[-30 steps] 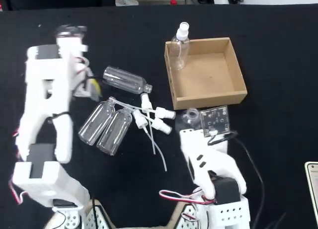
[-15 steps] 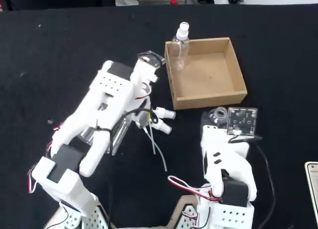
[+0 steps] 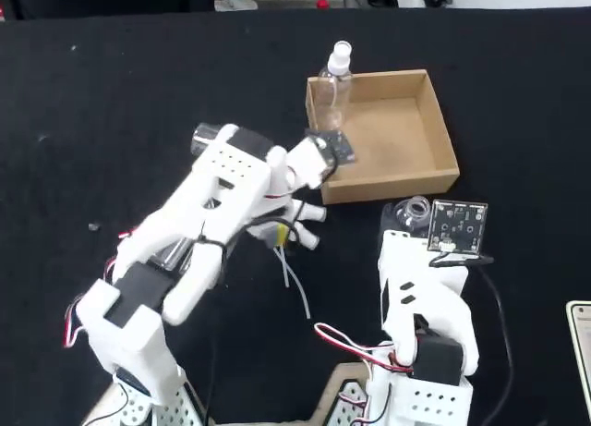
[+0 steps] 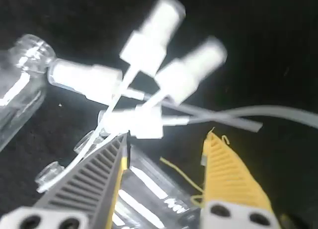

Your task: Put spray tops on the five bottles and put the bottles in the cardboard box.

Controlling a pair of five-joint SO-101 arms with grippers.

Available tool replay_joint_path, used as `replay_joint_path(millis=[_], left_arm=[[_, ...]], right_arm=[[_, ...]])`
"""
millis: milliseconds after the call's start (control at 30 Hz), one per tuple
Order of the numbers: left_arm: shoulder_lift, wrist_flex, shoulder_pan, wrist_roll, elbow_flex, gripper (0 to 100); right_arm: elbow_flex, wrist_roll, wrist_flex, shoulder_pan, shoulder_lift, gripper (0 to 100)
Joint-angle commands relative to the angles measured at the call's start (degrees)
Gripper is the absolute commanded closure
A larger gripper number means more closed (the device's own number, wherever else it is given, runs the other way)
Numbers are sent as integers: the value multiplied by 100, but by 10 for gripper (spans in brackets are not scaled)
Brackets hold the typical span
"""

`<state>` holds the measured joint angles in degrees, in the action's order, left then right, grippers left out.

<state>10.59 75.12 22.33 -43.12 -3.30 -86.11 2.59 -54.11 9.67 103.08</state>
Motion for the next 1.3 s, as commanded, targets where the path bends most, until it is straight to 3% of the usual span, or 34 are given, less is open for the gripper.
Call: replay_joint_path(millis=[0, 300, 600, 900, 1267], left_arm=[[79, -114, -145, -316, 163, 679], [211, -149, 189, -352, 549, 705], [580, -1073, 479, -290, 110, 710], [624, -1495, 479, -290, -40, 737], [624, -1424, 497, -299, -374, 740]], right_arm=[[321, 0, 176, 105, 558, 977], [330, 0, 185, 105, 558, 977], [321, 0, 176, 97, 558, 977], [330, 0, 176, 79, 558, 977], [330, 0, 176, 70, 558, 977]])
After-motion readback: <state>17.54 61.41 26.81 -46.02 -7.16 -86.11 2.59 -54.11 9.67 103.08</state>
